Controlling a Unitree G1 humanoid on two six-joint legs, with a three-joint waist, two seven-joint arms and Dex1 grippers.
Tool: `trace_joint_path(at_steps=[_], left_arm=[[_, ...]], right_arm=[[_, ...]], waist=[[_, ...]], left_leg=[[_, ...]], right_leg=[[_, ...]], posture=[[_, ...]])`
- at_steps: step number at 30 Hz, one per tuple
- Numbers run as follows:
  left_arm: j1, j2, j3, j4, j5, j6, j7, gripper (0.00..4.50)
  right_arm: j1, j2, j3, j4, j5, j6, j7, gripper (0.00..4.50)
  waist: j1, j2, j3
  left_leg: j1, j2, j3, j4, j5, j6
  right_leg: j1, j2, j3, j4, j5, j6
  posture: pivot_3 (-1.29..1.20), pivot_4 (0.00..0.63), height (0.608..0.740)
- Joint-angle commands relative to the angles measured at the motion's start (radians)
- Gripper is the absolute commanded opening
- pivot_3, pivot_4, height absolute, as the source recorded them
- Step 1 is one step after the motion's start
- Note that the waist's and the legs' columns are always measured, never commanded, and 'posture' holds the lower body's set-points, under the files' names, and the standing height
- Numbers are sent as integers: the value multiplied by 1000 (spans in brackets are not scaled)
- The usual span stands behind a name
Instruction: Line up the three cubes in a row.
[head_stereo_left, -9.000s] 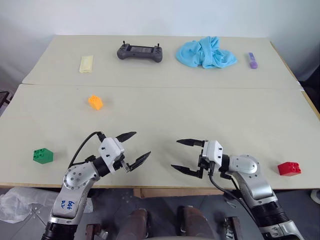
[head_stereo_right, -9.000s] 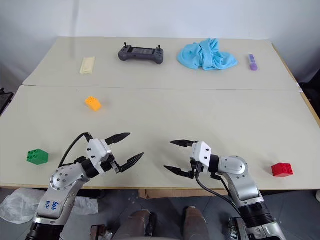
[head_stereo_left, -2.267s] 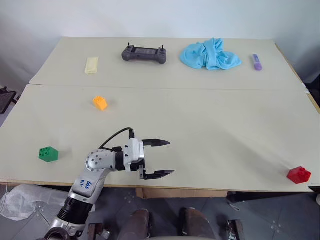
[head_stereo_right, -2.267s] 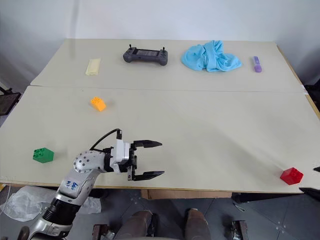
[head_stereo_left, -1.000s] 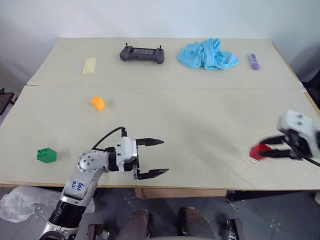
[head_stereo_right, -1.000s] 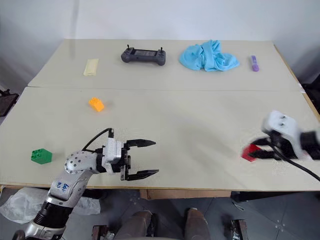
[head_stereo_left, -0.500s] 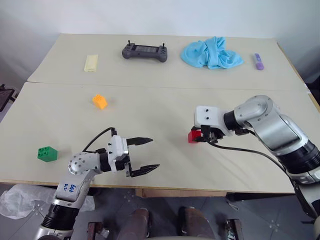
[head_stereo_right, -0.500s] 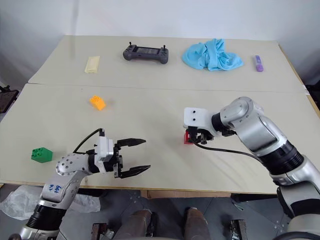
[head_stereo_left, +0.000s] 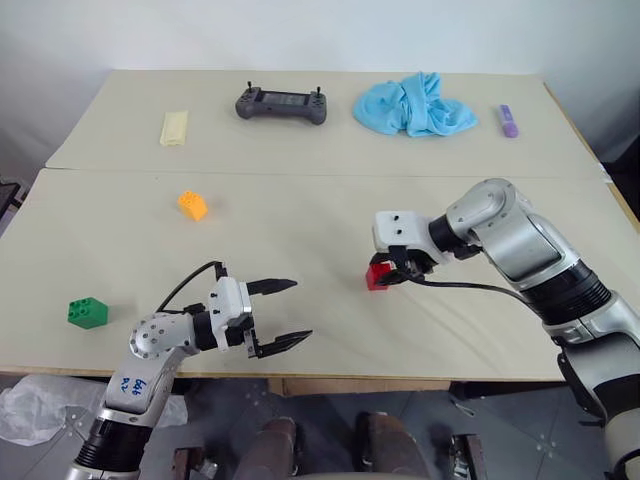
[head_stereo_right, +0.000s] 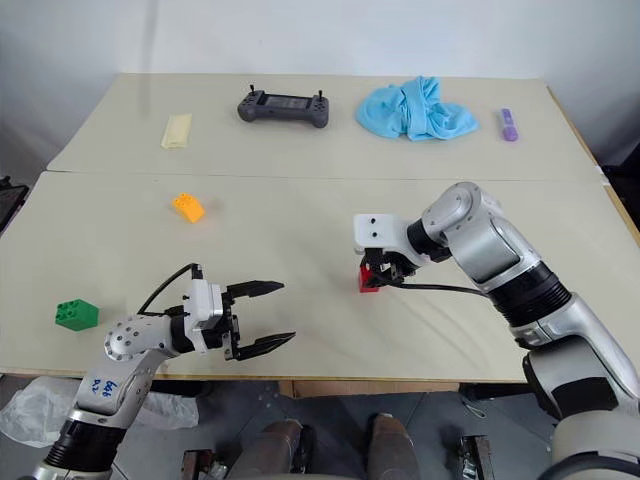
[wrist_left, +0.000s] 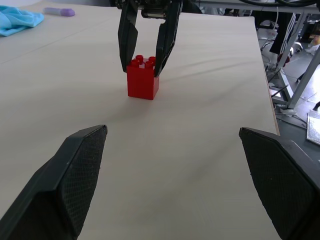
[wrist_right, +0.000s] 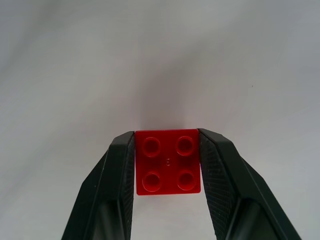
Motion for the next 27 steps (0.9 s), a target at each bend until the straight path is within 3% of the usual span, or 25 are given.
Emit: trace_joint_path(at_steps=[1,8,11,16,23,27], left_arm=[[12,7,14,-49,7,-19,13,4500],[75,17,57,-75,14,-30,50,4500],[102,-5,132,-66,19,-55,129,4500],[224,-50,306,-110,7,-84,270,4500],[470,-176,511,-190,-6,-139,427,4500],[606,-284,612,-188,-50,-164,509,4500]], right_arm=[[-3,13,-7,-12,1,18,16,2202],[1,-3,-82,-90,21,2,-13,4483],[50,10,-228,-88,110,-88,-57,4483],[338,101,-523,-175,386,-301,-55,4483],[671,126,-586,-305,437,-391,-130,4483],[740,177,-612,-294,485,-497,-136,4483]], waist=[[0,0,0],[0,0,0],[3,0,0],[3,-2,-1],[3,-3,-1],[2,-4,0]], left_leg=[[0,0,0,0,0,0],[0,0,0,0,0,0],[0,0,0,0,0,0],[0,0,-2,-2,-1,-1],[2,1,-1,-1,-1,0],[5,2,2,-2,-2,-1]], right_leg=[[0,0,0,0,0,0],[-1,0,0,0,0,0],[0,0,0,0,0,0],[1,0,-1,-1,0,0],[3,0,0,-2,0,0],[5,0,2,-6,0,0]], posture=[[0,150,740],[0,150,740],[0,150,740],[0,150,740],[0,150,740],[0,150,740]])
